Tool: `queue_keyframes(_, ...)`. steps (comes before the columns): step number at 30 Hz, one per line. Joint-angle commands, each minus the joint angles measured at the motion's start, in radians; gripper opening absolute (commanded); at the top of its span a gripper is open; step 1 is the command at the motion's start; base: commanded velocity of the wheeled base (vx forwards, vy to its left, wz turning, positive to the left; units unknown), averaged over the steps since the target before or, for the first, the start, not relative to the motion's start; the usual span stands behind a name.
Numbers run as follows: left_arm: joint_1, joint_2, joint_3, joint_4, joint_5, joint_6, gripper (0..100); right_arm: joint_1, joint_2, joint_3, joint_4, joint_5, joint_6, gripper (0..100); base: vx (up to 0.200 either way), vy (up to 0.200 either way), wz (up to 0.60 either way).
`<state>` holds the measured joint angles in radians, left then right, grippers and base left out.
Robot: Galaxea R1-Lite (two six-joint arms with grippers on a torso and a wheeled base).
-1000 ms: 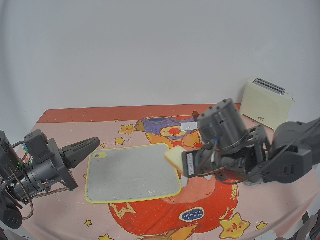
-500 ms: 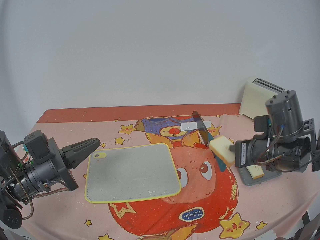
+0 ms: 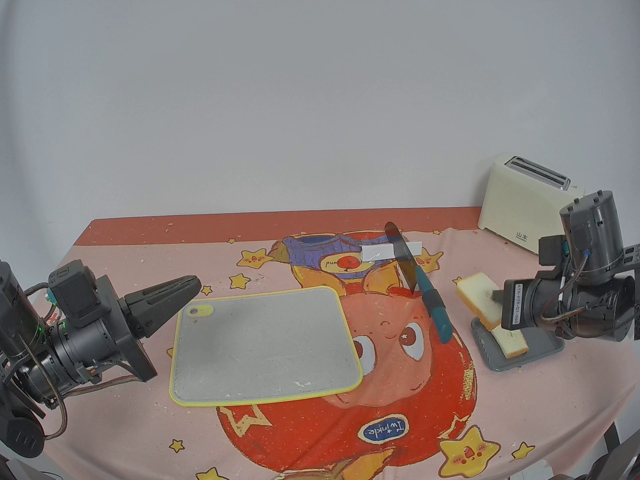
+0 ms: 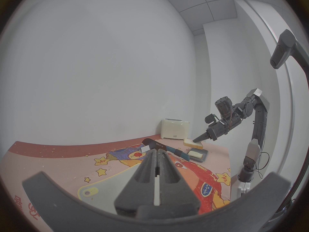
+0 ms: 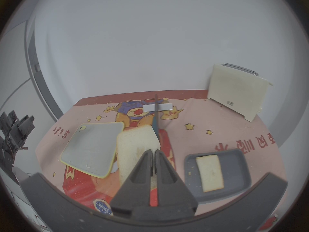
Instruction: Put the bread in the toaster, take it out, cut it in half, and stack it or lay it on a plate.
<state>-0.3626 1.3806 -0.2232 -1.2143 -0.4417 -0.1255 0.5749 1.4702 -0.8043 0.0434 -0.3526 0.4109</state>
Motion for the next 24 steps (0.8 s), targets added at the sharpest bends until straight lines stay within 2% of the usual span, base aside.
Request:
queue_keyframes(1, -0.001, 0.001, 0.002, -0.001, 0.0, 0.0, 0, -0.053, -0.03, 0.045, 0.0, 0.001, 0.008, 0, 0.0, 0.0, 0.0)
queue_keyframes(12, 0.001, 0.001, 0.004, 0.001, 0.0, 0.0, 0, -0.082, -0.034, 0.142, -0.008, 0.006, 0.019, 0, 0.0, 0.0, 0.0)
queue_keyframes(15, 0.001, 0.001, 0.004, -0.001, 0.0, 0.0, 0, -0.081, -0.042, 0.154, -0.008, 0.043, 0.101, 0, 0.0, 0.0, 0.0)
queue_keyframes(16, -0.001, 0.001, 0.002, -0.001, 0.0, 0.0, 0, -0.081, -0.041, 0.154, -0.008, 0.056, 0.111, 0, 0.0, 0.0, 0.0)
queue_keyframes(17, -0.001, 0.001, 0.004, 0.001, 0.0, 0.0, 0, -0.079, -0.041, 0.154, -0.007, 0.07, 0.117, 0, 0.0, 0.0, 0.0)
queue_keyframes(24, -0.001, 0.028, 0.01, -0.001, 0.0, 0.0, 0, -0.082, -0.042, 0.151, -0.007, 0.069, 0.114, 0, 0.0, 0.0, 0.0)
